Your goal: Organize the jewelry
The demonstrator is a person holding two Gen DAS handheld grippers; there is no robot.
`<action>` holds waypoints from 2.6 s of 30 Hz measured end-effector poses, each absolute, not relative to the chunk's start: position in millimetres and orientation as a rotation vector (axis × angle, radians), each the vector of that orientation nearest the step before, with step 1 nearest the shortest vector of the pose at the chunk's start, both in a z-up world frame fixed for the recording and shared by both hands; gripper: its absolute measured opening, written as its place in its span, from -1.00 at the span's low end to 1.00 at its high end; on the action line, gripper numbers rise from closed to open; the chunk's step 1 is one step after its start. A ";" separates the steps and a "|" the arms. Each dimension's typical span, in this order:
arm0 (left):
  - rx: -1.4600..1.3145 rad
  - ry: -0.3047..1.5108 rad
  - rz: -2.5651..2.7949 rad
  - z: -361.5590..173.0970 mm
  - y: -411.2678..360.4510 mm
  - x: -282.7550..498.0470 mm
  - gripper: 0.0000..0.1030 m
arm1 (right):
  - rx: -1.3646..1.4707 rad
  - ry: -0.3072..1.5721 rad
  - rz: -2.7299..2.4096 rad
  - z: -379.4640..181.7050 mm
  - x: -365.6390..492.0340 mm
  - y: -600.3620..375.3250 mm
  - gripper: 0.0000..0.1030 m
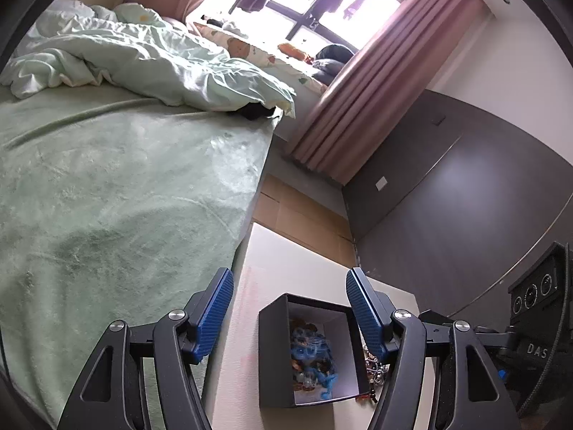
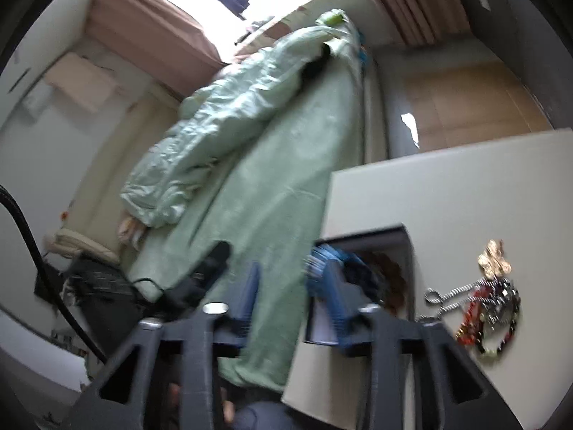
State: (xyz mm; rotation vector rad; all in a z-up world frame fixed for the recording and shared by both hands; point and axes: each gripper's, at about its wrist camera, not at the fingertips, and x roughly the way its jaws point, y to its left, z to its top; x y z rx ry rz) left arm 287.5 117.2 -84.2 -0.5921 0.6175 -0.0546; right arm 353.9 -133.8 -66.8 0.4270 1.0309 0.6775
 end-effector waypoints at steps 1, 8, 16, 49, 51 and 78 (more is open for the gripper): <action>-0.587 0.621 -0.056 -84.2 115.8 288.3 0.37 | 0.424 1.033 0.661 -68.1 354.1 -137.6 -0.17; -0.520 0.635 -0.098 -82.0 91.6 290.3 0.39 | 0.466 0.978 0.601 -57.6 344.7 -174.1 0.09; -0.412 0.665 -0.183 -78.7 48.5 294.0 0.39 | 0.518 1.018 0.468 -69.3 340.1 -224.6 0.09; -0.246 0.867 -0.290 -112.5 -29.6 313.6 -0.26 | 0.277 1.293 0.247 -166.1 352.8 -251.8 -0.51; -0.256 0.874 -0.276 -114.5 -25.8 315.4 -0.26 | 0.242 1.309 0.242 -170.3 353.8 -246.4 -0.53; -0.032 1.030 -0.495 -112.8 -114.4 350.2 -0.27 | 0.398 1.135 0.121 -140.9 316.2 -346.2 -0.83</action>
